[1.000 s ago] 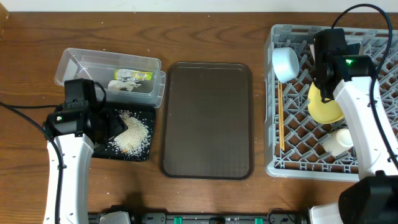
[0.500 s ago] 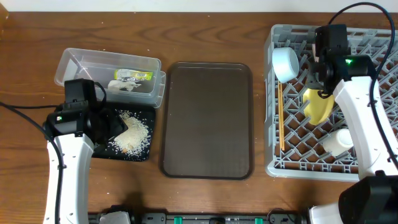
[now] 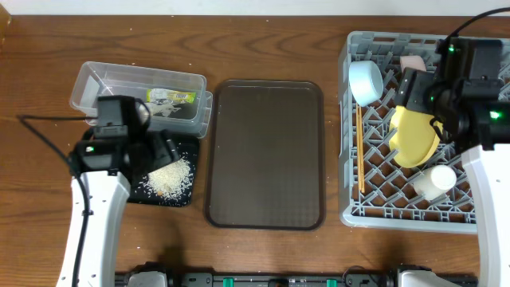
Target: Sort waste into correct bins and load items into the dishwasher rack
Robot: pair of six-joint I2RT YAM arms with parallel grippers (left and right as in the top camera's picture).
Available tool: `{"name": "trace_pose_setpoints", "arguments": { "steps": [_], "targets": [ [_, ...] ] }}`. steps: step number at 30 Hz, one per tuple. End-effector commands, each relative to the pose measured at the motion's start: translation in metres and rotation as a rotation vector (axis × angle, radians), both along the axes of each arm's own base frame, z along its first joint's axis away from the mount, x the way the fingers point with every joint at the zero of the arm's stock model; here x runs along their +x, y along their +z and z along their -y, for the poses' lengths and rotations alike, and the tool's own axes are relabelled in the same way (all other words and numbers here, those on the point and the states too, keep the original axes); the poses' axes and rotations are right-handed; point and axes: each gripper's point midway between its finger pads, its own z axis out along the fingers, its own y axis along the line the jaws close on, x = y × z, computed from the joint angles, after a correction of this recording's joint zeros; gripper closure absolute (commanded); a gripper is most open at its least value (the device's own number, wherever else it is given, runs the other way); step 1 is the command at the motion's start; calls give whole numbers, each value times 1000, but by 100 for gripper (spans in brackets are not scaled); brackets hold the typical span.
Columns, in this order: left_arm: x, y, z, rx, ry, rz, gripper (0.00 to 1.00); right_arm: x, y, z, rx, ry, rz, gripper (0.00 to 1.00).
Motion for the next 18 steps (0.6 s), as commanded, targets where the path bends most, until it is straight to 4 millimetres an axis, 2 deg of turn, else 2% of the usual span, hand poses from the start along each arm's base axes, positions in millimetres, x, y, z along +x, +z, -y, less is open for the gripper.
{"name": "trace_pose_setpoints", "arguments": {
  "steps": [1, 4, 6, 9, 14, 18],
  "targets": [
    [5, 9, 25, 1, -159, 39, 18, -8, -9, -33, 102, 192, -49, 17],
    [-1, 7, 36, 3, -207, 17, 18, -21, -20, -35, 127, 187, -117, 24],
    [-10, 4, 38, 5, -217, -20, 17, -30, -29, -37, 150, 160, -169, 25],
    [-27, -2, 37, 3, -217, -93, 17, -43, -47, -39, 165, 147, -237, 25],
    [-56, -12, 33, 7, -215, -198, 19, -70, -88, -40, 187, 115, -357, 24],
    [-71, -8, 32, 9, -214, -158, 19, -93, -113, -40, 195, 100, -360, 20]
  ]
}}
